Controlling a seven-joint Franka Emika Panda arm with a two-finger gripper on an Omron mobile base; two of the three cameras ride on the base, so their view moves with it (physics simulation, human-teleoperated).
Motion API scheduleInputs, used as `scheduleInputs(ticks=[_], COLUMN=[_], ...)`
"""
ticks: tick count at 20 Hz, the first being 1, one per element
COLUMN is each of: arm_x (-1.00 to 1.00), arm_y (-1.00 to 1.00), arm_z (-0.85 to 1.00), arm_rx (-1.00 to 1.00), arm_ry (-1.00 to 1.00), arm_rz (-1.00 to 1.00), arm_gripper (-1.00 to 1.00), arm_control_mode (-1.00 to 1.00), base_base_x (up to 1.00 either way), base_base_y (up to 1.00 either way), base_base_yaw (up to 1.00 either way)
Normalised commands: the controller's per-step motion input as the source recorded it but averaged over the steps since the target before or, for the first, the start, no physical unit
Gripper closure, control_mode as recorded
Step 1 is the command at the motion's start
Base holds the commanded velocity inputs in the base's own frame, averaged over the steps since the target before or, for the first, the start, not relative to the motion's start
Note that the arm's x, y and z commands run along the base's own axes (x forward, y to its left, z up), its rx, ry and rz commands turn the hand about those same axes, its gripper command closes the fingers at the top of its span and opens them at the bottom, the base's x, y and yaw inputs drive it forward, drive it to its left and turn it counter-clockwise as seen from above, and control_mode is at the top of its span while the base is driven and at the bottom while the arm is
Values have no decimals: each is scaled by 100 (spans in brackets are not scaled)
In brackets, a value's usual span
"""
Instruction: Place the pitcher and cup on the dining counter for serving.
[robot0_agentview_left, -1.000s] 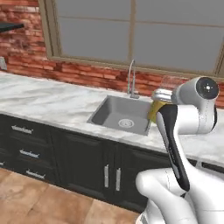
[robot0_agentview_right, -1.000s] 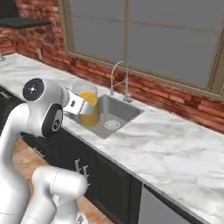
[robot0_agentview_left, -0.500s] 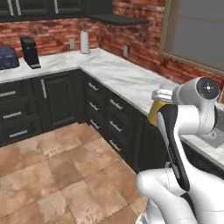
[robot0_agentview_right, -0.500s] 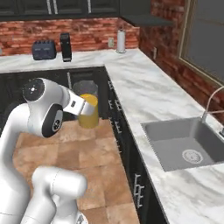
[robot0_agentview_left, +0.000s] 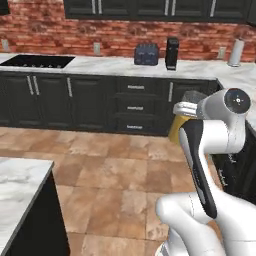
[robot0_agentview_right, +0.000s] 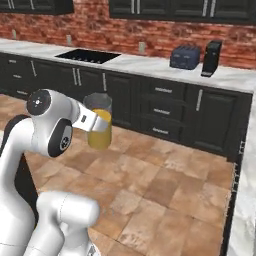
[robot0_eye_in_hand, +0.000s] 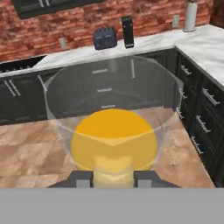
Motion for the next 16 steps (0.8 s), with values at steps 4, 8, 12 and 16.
scheduleInputs(ticks=[4, 8, 12, 16], arm_x=[0, 0, 0, 0], arm_y=[0, 0, 0, 0], arm_z=[0, 0, 0, 0], arm_rx=[0, 0, 0, 0], arm_ry=[0, 0, 0, 0], arm_rz=[0, 0, 0, 0], arm_gripper=[100, 100, 100, 100], arm_control_mode=[100, 100, 100, 100], base_base_x=[0, 0, 0, 27], base_base_y=[0, 0, 0, 0], base_base_yaw=[100, 100, 100, 93])
